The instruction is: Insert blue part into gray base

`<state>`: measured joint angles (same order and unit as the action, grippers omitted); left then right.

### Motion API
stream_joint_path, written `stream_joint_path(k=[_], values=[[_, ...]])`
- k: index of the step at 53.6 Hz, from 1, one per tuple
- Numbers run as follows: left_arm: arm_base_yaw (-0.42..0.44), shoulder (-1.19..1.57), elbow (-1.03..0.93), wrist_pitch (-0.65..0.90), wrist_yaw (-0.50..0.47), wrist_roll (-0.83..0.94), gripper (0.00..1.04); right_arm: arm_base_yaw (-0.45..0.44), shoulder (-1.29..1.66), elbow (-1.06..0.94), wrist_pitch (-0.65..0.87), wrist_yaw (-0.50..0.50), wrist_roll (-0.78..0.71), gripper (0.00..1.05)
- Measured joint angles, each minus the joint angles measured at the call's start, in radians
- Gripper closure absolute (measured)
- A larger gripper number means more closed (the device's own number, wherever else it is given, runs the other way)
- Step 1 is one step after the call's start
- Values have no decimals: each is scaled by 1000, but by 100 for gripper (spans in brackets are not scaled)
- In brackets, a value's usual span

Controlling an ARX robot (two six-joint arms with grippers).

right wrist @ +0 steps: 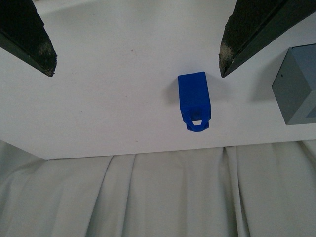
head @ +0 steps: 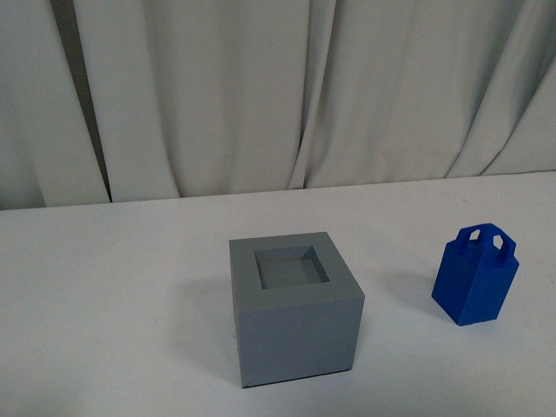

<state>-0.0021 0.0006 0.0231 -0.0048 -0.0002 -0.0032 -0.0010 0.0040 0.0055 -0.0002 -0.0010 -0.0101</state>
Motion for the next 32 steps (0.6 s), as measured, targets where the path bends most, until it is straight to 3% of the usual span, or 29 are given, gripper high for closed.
stream_joint_path(k=[32], values=[[0,0,0,0,0,0,6,0,0,0,0,0,0,7]])
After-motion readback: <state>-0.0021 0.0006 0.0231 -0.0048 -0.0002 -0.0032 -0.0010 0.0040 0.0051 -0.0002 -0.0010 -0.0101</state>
